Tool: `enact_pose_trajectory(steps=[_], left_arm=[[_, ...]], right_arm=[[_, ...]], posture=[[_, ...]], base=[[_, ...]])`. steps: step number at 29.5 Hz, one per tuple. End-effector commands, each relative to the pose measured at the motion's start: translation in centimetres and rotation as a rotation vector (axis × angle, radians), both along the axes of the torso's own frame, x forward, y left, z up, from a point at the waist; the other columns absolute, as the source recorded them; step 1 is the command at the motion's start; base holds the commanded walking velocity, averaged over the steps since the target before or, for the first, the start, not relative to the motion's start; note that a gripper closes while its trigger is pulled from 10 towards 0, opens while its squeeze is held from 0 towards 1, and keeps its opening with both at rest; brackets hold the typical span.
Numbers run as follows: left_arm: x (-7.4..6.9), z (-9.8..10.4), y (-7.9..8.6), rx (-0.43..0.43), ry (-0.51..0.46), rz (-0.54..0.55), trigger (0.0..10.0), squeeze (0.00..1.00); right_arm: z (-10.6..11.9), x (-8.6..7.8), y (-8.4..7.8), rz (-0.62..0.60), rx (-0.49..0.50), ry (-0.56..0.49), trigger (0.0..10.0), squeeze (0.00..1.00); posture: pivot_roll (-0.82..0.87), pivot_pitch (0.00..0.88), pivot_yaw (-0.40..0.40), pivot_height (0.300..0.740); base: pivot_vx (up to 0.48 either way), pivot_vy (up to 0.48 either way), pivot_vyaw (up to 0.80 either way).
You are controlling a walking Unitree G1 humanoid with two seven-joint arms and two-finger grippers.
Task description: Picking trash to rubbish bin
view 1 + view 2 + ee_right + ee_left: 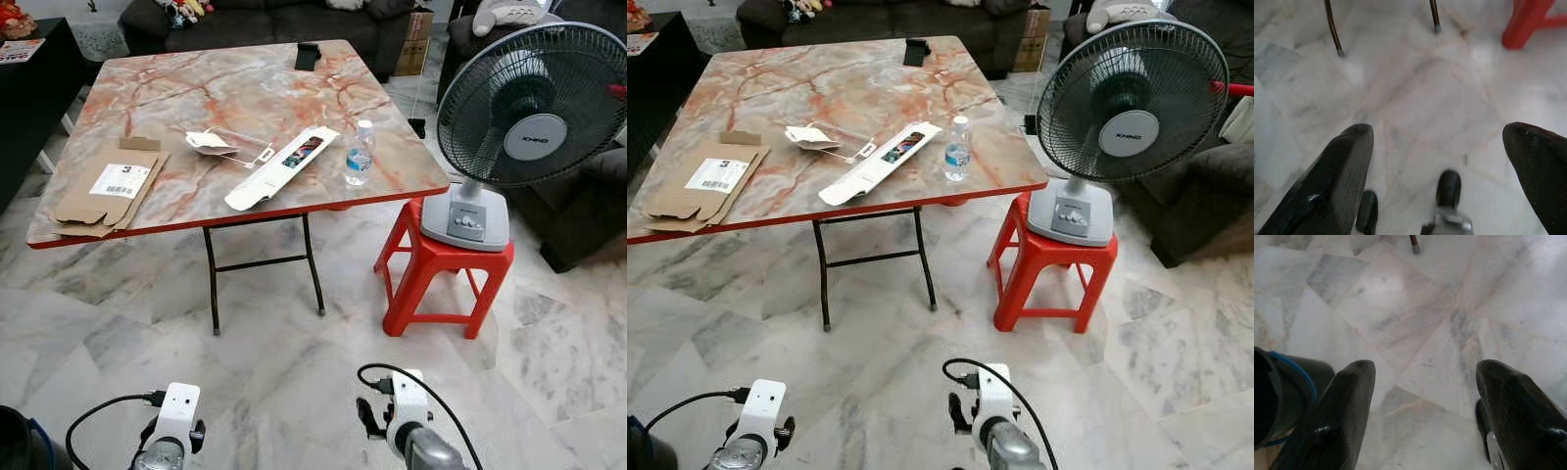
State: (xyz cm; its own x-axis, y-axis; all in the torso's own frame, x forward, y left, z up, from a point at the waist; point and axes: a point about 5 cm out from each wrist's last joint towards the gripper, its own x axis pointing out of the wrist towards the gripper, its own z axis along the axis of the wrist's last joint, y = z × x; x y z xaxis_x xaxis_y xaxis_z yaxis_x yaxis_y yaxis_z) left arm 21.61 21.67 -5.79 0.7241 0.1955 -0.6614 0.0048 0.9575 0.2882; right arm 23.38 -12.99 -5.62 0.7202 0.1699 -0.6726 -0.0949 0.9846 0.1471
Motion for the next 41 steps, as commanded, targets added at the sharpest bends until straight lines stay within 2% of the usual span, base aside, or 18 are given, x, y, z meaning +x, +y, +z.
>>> enact_pose_trajectory(steps=[1,7,8,11,13,14,15,18,20,21,22,23,26,29,31,36,41], left_arm=[[-0.1,0.3,0.8,0.026,-0.037,0.022,10.0,0.00],[0.6,1.5,1.9,0.088,-0.149,0.052,10.0,0.00],[1.2,2.2,2.3,0.110,-0.209,0.056,10.0,0.00],[2.2,3.5,2.6,0.134,-0.303,0.051,10.0,0.00],[2.8,4.2,2.6,0.147,-0.349,0.036,10.0,0.00],[4.0,5.5,1.9,0.181,-0.430,-0.040,10.0,0.00],[4.7,6.2,1.4,0.186,-0.476,-0.071,10.0,0.00],[5.4,7.0,0.9,0.185,-0.522,-0.096,10.0,0.00],[8.2,10.5,-0.5,0.164,-0.689,-0.101,10.0,0.00],[8.8,11.3,-0.9,0.147,-0.725,-0.100,10.0,0.00],[9.8,12.7,-1.7,0.093,-0.779,-0.088,10.0,0.00],[9.8,12.7,-1.7,0.093,-0.779,-0.088,10.0,0.00],[10.9,14.0,-2.6,0.005,-0.822,-0.052,10.0,0.00],[12.5,16.4,-4.8,-0.033,-0.878,-0.110,10.0,0.00],[12.9,17.3,-5.6,-0.046,-0.905,-0.123,10.0,0.00],[13.0,18.8,-6.3,-0.086,-0.985,-0.129,10.0,0.00],[13.3,19.9,-5.1,-0.074,-1.022,-0.081,10.0,0.00]], right_arm=[[0.8,1.0,0.1,0.027,-0.006,-0.066,10.0,0.00],[2.1,2.4,-0.4,0.025,-0.005,-0.162,10.0,0.00],[2.9,3.2,-0.8,0.000,-0.006,-0.217,10.0,0.00],[4.2,4.4,-1.0,-0.007,-0.008,-0.300,10.0,0.00],[4.8,5.0,-0.9,0.005,-0.016,-0.338,10.0,0.00],[5.7,5.7,-0.7,0.030,-0.031,-0.392,10.0,0.00],[6.2,6.1,-0.6,0.042,-0.037,-0.419,10.0,0.00],[6.7,6.5,-0.4,0.053,-0.042,-0.446,10.0,0.00],[9.7,8.8,0.6,0.050,-0.025,-0.571,10.0,0.00],[10.5,9.4,0.9,0.047,-0.011,-0.606,10.0,0.00],[12.1,10.3,1.5,0.048,0.007,-0.670,10.0,0.00],[12.1,10.3,1.5,0.048,0.007,-0.670,10.0,0.00],[13.9,11.2,2.2,0.059,0.012,-0.736,10.0,0.00],[16.9,12.7,3.2,0.077,0.026,-0.837,10.0,0.00],[18.1,13.1,3.7,0.085,0.041,-0.874,10.0,0.00],[19.7,13.6,3.8,0.052,0.072,-0.926,10.0,0.00],[20.2,13.8,3.4,0.026,0.077,-0.938,10.0,0.00]], posture=[[0.12,0.099,0.012,0.740],[0.13,0.110,0.006,0.740],[0.13,0.111,0.003,0.740],[0.12,0.114,0.000,0.740],[0.13,0.114,-0.001,0.740],[0.13,0.114,-0.004,0.740],[0.13,0.113,-0.005,0.740],[0.13,0.113,-0.005,0.740],[0.13,0.111,-0.009,0.740],[0.13,0.109,-0.010,0.740],[0.12,0.107,-0.008,0.740],[0.12,0.107,-0.008,0.740],[0.12,0.099,-0.016,0.740],[0.12,0.095,-0.020,0.740],[0.12,0.089,-0.019,0.740],[0.11,0.084,-0.017,0.740],[0.12,0.070,-0.010,0.740]], base=[[0.000,0.000,0.00],[0.000,0.000,0.00],[0.000,0.000,0.00],[0.000,0.000,0.00],[0.000,0.000,0.00],[0.000,0.000,0.00],[0.000,0.000,0.00],[0.000,0.000,0.00],[0.000,0.000,0.00],[0.000,0.000,0.00],[0.000,0.000,0.00],[0.000,0.000,0.00],[0.000,0.000,0.00],[0.000,0.000,0.00],[0.000,0.000,0.00],[0.000,0.000,0.00],[0.000,0.000,0.00]])
